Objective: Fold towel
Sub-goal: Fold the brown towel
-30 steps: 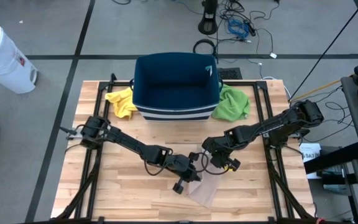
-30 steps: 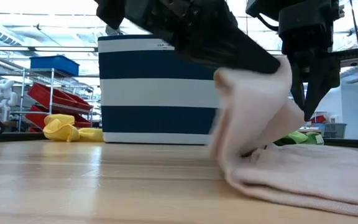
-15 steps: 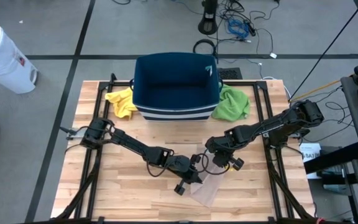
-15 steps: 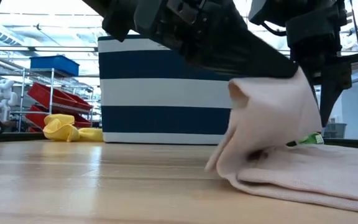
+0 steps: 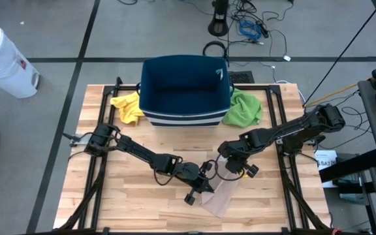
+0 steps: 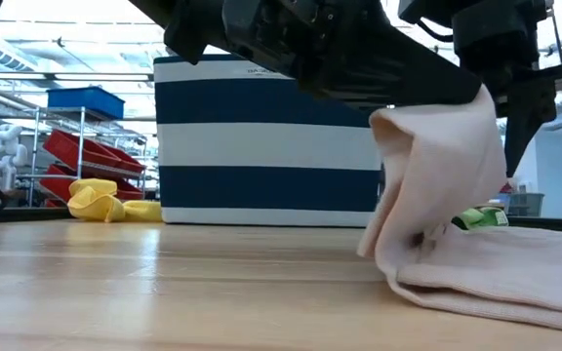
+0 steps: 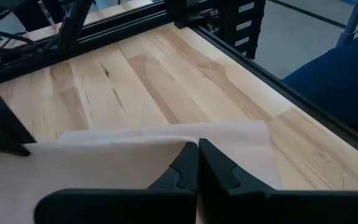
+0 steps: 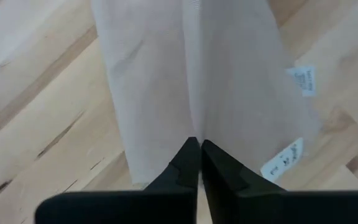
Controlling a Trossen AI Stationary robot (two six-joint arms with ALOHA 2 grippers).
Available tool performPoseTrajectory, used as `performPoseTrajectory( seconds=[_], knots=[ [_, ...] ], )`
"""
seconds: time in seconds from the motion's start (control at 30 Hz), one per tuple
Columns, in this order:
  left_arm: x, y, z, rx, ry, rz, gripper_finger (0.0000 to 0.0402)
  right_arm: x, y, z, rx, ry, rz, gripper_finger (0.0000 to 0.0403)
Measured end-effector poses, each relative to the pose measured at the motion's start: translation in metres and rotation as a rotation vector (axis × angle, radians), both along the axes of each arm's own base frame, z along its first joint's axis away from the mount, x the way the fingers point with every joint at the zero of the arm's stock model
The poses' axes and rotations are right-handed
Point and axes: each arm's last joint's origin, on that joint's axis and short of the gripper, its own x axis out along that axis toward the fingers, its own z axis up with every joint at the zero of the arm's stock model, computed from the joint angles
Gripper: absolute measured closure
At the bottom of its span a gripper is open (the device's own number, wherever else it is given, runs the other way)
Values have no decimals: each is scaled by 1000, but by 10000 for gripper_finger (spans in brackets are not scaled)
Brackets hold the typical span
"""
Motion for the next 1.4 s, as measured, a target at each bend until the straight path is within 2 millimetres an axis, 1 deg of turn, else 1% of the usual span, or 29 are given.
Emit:
performPoseTrajectory(
  seconds=[0.1, 0.33, 0.47, 0.6, 0.8, 0.9, 1.03, 1.13, 1.27, 1.4],
  knots=[
    [0, 0, 0, 0, 0, -1, 399, -3, -1, 3, -7, 0, -17, 365],
    [0, 0, 0, 0, 0, -1, 399, -9, -2, 9, 9, 33, -87, 285],
    [0, 0, 0, 4, -2, -3, 399, -11, -3, 12, 25, 36, -133, 249],
    [0, 0, 0, 4, -2, -2, 399, -13, -3, 17, 38, 23, -160, 231],
    [1, -1, 0, -15, -21, -37, 395, -19, -6, 27, 7, -28, -206, 227],
    [4, -4, -6, -36, -49, -66, 371, -21, -7, 32, -4, -54, -218, 228],
    [8, -6, -20, -58, -55, -97, 315, -23, -8, 37, 3, -80, -219, 233],
    [10, -6, -26, -74, -62, -68, 271, -24, -8, 38, -7, -88, -228, 235],
    [13, -2, -24, -103, -92, -35, 225, -24, -8, 38, -18, -91, -233, 235],
    [16, -2, -15, -149, -166, -48, 201, -23, -8, 38, -15, -99, -233, 236]
  ],
)
